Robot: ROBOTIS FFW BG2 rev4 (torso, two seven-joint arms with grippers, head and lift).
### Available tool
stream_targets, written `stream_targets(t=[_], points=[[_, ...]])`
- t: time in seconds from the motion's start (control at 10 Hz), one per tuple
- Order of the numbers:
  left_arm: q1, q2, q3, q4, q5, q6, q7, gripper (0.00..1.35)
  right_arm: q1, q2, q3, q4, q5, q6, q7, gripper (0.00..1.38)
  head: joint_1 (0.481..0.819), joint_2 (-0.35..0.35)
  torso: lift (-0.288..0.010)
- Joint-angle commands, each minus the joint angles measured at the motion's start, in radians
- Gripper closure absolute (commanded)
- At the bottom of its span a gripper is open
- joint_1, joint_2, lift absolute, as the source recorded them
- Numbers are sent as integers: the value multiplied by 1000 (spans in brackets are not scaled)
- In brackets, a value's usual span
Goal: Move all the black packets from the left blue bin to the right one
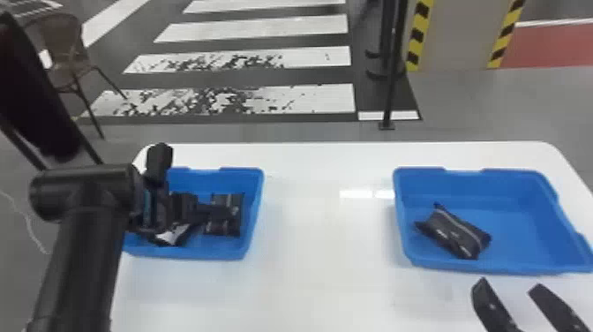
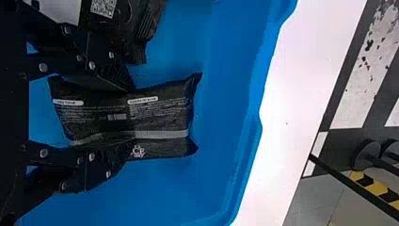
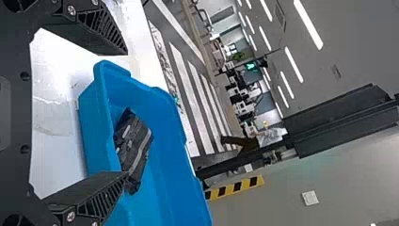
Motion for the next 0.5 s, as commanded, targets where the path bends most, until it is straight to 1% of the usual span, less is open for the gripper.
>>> stream_targets(t=[0.0,0.1,0.2,0.3,0.4], points=[[4,-4,2,11,0,-17,5,1216,0,1,0,3,-11,2,0,116,695,130,-138],[19,-3,2,11,4,-44,2,1208,2,1,0,3,-19,2,2,116,695,128,-138],[31,3,2,9,12,-95,-30,1208,10,1,0,-7,-23,2,3,116,695,129,-138],[49,8,2,-16,30,-115,-61,1208,19,1,0,-19,-29,2,3,116,695,127,-138],[107,19,6,-119,52,-108,-78,1208,24,1,0,-26,-31,2,3,116,695,121,-138]])
